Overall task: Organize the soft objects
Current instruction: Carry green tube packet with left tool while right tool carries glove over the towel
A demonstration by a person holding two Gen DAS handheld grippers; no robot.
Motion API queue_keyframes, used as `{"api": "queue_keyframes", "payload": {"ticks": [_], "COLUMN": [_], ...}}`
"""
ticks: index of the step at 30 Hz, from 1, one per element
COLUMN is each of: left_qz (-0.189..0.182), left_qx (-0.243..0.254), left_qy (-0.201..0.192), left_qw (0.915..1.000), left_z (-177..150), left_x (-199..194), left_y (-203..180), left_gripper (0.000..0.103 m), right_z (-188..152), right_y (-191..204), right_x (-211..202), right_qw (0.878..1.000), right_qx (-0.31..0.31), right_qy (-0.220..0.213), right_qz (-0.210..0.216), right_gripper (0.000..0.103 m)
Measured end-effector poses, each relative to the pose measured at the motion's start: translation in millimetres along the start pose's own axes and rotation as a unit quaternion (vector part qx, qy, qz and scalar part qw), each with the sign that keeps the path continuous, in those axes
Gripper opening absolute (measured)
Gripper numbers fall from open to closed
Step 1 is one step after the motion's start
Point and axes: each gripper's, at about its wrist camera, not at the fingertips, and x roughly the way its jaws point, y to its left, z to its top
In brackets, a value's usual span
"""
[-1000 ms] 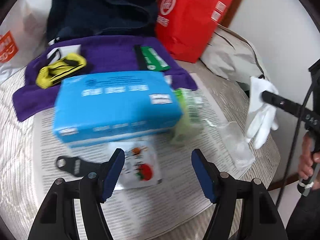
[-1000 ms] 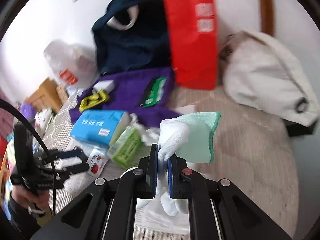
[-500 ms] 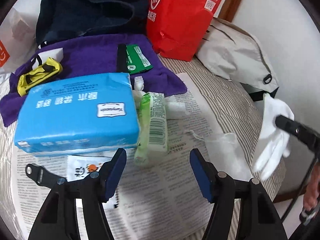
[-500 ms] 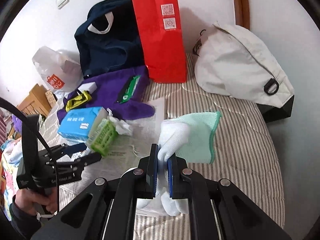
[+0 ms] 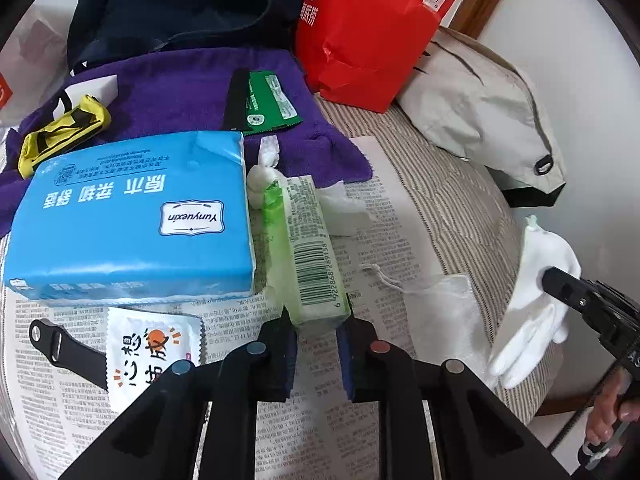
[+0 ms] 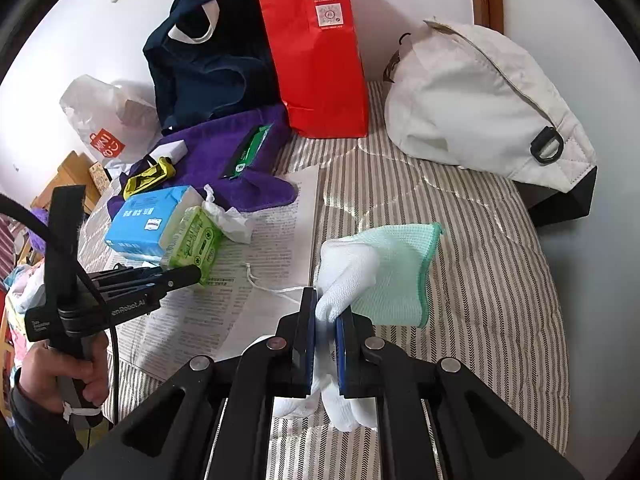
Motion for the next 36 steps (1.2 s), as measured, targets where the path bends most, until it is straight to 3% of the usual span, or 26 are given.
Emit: {"api": "queue_keyframes", "payload": {"ticks": [17, 36], "left_qz": [-0.027, -0.016], "left_qx": [0.016, 0.016], "left_qy": [-0.045, -0.085], "left_qw": [0.9985, 0.9961], "left_z": [-15.8, 7.6], "left_x": [-61.6, -112.3], "left_y": [18.3, 49.6], "left_gripper": [0.017, 0.016], "right_z": [-6.1, 21.9], "right_y": [48.1, 94.8], "right_x": [-11.3, -6.1], "right_qw": [0.999, 0.998], "right_qx": [-0.024, -0.050], "right_qy": [-0.018, -0.029], "right_qz": [0.020, 0.035], "right_gripper": [0.009, 0.009]}}
